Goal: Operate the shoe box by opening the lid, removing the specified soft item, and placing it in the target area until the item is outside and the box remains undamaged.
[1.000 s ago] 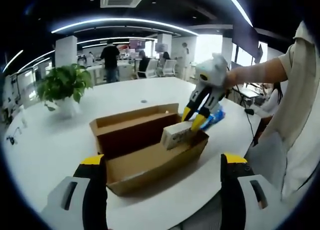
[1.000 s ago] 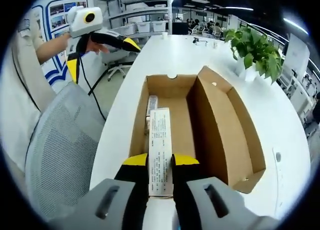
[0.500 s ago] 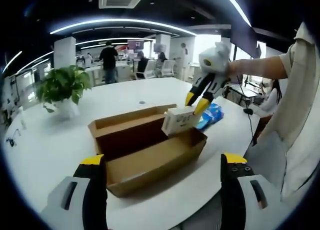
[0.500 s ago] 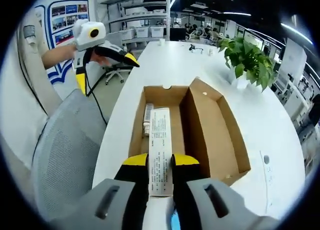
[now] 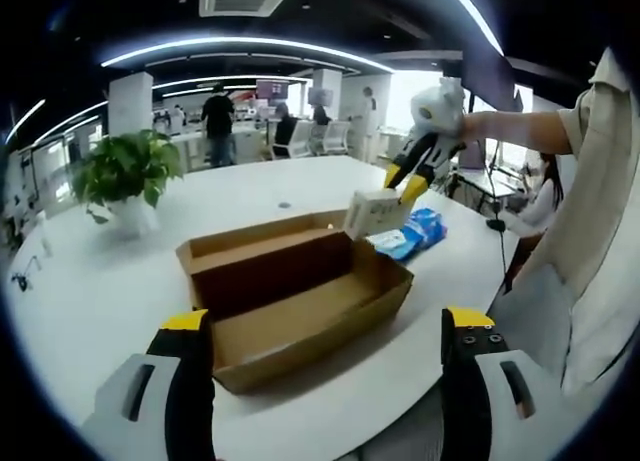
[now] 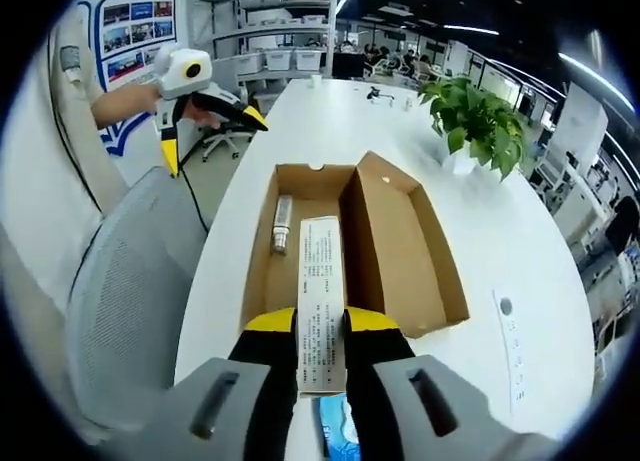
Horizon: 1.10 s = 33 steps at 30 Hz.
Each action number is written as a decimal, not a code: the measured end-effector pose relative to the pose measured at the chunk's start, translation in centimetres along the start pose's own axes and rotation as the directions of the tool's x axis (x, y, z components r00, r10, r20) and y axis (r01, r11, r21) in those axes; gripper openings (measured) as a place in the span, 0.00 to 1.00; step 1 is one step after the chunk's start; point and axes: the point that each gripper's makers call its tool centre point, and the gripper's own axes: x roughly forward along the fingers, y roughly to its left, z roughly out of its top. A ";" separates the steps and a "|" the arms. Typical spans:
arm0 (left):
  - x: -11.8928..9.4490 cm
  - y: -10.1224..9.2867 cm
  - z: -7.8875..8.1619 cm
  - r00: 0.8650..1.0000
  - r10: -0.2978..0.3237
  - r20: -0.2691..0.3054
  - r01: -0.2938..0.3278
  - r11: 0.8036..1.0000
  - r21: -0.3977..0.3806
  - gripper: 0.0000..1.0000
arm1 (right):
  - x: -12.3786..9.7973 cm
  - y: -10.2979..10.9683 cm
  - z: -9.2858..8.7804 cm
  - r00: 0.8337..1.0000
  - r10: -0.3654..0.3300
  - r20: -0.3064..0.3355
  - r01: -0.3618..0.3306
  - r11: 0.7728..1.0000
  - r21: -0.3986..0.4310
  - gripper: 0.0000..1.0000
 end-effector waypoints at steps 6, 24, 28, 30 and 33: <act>-0.1 0.3 -0.1 1.000 0.006 -0.001 -0.006 1.000 -0.009 0.97 | -1.7 -1.1 -1.5 1.000 -0.020 -0.018 0.020 1.000 -0.002 0.14; 0.5 1.0 0.3 1.000 0.010 -0.008 -0.010 1.000 -0.007 0.97 | -5.1 -4.3 -5.8 0.994 -0.073 -0.076 0.074 0.997 0.013 0.14; 0.6 1.1 0.2 1.000 0.010 -0.010 -0.010 1.000 -0.012 0.97 | -5.4 -4.7 -6.6 0.993 -0.081 -0.091 0.083 0.997 0.009 0.14; 0.6 1.2 0.1 1.000 0.011 -0.009 -0.011 1.000 -0.016 0.97 | -5.6 -5.0 -7.1 0.991 -0.085 -0.098 0.087 0.996 0.010 0.14; 0.6 1.3 0.0 1.000 0.014 -0.011 -0.014 1.000 -0.022 0.97 | -5.9 -5.5 -8.1 0.989 -0.094 -0.114 0.096 0.995 0.011 0.14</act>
